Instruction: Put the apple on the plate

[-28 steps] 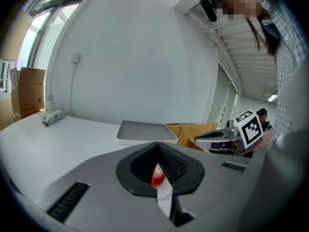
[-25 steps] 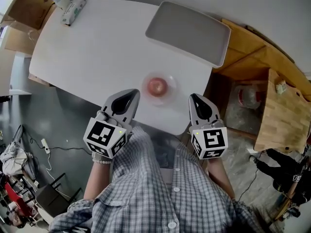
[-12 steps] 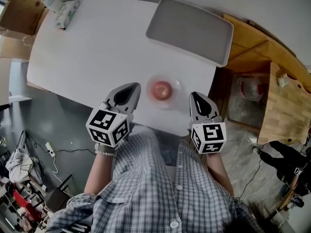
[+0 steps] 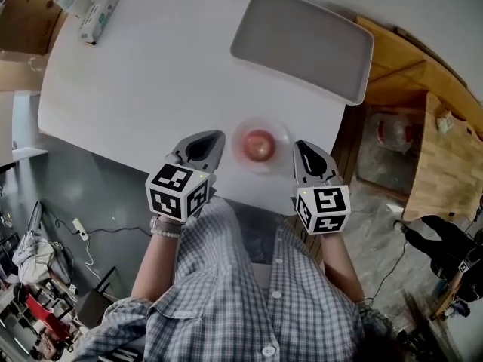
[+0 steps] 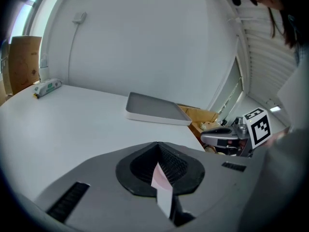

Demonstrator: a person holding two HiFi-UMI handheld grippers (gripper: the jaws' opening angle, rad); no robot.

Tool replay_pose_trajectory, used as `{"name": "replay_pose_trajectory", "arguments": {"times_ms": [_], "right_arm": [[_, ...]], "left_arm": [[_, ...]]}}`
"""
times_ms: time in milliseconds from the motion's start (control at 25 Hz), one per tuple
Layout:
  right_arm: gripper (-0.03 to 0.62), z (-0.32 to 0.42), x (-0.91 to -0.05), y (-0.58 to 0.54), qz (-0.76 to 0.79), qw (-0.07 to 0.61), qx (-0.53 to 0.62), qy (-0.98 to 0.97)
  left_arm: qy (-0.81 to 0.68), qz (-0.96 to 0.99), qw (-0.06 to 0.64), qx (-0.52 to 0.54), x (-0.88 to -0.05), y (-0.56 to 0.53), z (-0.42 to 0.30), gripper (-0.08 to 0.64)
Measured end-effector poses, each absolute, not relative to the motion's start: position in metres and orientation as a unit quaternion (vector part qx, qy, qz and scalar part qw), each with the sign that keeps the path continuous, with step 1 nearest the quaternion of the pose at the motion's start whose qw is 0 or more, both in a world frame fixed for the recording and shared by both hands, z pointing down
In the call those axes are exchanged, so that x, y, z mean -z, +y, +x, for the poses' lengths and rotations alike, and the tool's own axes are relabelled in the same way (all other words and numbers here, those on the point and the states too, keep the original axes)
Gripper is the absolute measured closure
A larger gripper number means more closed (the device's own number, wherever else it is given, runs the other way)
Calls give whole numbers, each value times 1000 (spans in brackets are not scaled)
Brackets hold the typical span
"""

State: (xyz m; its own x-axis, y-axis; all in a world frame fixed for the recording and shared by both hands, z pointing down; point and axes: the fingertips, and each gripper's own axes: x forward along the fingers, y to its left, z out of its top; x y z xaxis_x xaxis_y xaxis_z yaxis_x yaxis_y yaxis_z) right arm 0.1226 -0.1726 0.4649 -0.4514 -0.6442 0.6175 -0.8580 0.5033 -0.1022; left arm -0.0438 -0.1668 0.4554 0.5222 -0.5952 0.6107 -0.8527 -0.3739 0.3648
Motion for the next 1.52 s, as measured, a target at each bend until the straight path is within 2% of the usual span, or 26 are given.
{"name": "replay_pose_trajectory", "arguments": {"times_ms": [480, 600, 680, 800, 1280, 1520], "right_arm": [[561, 122, -521, -158, 418, 352, -241, -802], [558, 125, -526, -160, 424, 354, -249, -795], [514, 123, -530, -160, 419, 349, -266, -795], [491, 120, -538, -159, 409, 343, -300, -791], [489, 120, -549, -156, 407, 322, -361, -775], [489, 118, -550, -154, 399, 330, -364, -774]], "left_arm": [[-398, 793, 391, -246, -507, -155, -41, 549], [-402, 784, 403, -247, -515, -157, -43, 549], [-397, 782, 409, -252, -520, -156, -42, 548], [-379, 781, 420, -265, -529, -150, -39, 484], [-343, 767, 452, -298, -555, -136, -25, 469], [-344, 759, 477, -279, -556, -138, -21, 469]]}}
